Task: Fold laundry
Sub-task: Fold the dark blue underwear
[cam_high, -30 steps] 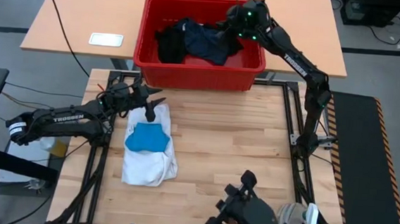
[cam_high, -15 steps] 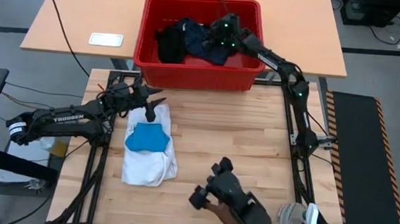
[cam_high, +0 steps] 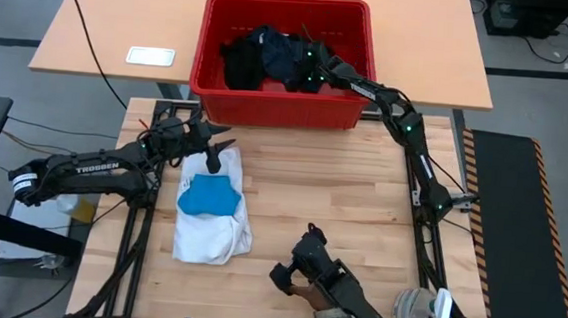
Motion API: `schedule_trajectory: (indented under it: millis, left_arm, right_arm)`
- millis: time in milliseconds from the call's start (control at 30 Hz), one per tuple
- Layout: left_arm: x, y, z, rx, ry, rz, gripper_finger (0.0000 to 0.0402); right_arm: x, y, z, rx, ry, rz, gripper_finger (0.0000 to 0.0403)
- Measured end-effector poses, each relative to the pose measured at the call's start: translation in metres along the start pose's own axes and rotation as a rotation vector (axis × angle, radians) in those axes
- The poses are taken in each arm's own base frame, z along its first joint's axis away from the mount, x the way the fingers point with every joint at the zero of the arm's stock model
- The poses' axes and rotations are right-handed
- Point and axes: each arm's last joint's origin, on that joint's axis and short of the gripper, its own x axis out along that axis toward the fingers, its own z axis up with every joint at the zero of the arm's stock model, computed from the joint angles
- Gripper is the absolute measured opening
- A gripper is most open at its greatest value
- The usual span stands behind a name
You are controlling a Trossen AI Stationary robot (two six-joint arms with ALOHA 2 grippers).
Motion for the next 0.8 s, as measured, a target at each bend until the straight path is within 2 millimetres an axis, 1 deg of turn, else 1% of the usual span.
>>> schedule_trajectory:
  millis: [167, 333, 433, 533, 667, 800]
  left_arm:
    - [0.000, 0.000, 0.000, 0.000, 0.000, -0.001, 0.0180]
    - [0.000, 0.000, 0.000, 0.003, -0.002, -0.012, 0.0180]
    - [0.000, -0.001, 0.000, 0.004, -0.004, -0.016, 0.0180]
    - [0.000, 0.000, 0.000, 0.004, -0.004, -0.015, 0.0180]
    - [0.000, 0.000, 0.001, 0.005, -0.012, -0.014, 0.0180]
    - [0.000, 0.000, 0.001, 0.005, -0.011, -0.014, 0.0180]
  right_arm:
    - [0.016, -0.007, -0.021, 0.022, 0.092, 0.053, 0.0399]
    - [0.024, -0.007, -0.029, -0.024, 0.118, 0.100, 0.0396]
    - [0.024, -0.006, -0.028, -0.038, 0.116, 0.116, 0.0388]
    - [0.026, 0.005, -0.030, -0.093, 0.129, 0.187, 0.0365]
    - [0.029, 0.035, -0.037, -0.249, 0.186, 0.256, 0.0314]
    - [0.029, 0.051, -0.044, -0.391, 0.250, 0.234, 0.0253]
